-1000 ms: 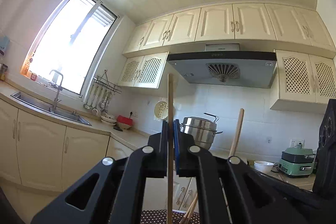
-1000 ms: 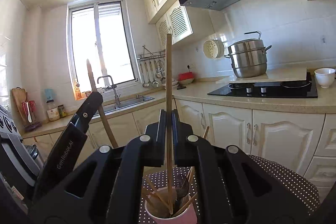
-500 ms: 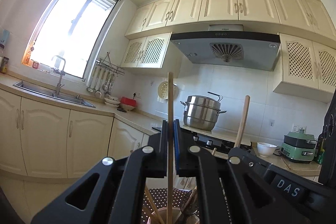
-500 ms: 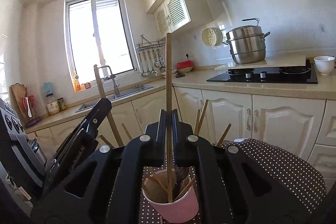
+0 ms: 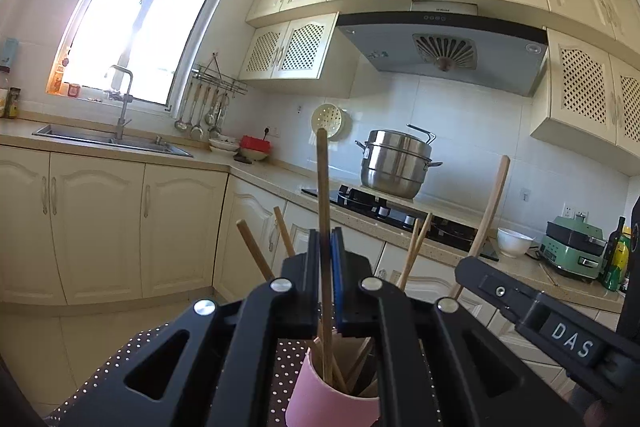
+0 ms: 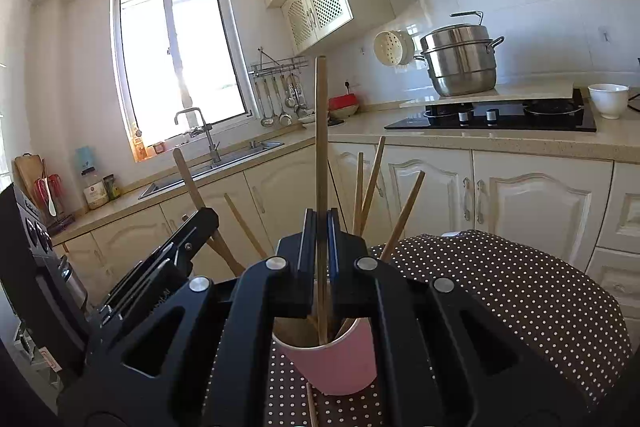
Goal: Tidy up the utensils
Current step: 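Lift both chopsticks over the pink cup and release them inside, then lower both open grippers back to the remaining utensils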
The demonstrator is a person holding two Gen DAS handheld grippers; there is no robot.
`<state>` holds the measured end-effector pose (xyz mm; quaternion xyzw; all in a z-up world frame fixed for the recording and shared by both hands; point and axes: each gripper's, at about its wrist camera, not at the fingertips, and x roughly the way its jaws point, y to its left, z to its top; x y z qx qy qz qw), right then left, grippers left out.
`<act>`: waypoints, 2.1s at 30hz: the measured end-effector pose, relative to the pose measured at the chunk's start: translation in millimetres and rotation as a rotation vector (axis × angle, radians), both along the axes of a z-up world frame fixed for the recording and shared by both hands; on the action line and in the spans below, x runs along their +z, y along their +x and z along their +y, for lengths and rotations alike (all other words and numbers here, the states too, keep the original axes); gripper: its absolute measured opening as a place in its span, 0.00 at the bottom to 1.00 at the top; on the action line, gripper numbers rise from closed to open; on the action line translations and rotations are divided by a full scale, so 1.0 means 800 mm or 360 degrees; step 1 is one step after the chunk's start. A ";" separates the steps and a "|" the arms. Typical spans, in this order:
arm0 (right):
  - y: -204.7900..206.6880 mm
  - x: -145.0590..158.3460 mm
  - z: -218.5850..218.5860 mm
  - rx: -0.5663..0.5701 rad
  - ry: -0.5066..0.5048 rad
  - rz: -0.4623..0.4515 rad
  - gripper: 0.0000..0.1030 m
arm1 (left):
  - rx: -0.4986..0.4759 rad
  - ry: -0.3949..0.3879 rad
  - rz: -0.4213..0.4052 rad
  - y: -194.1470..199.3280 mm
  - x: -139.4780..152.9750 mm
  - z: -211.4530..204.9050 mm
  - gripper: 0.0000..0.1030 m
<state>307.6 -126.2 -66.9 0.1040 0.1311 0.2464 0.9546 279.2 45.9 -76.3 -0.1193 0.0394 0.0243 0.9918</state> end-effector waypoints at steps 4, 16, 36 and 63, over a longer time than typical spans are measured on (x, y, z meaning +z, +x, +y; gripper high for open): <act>0.001 -0.007 0.001 -0.0009 -0.0014 0.0023 0.06 | -0.0029 0.0016 0.0041 0.000 -0.002 -0.002 0.06; -0.002 -0.022 0.005 -0.0024 -0.0046 0.0060 0.06 | -0.0059 0.0026 0.0144 -0.005 -0.009 0.003 0.35; -0.022 -0.013 0.002 -0.0053 -0.0065 0.0067 0.12 | 0.0007 0.0089 0.0244 -0.038 0.005 0.007 0.58; -0.091 -0.010 -0.068 -0.0193 -0.0060 0.0107 0.51 | -0.0186 0.0190 0.0541 -0.079 0.004 -0.037 0.65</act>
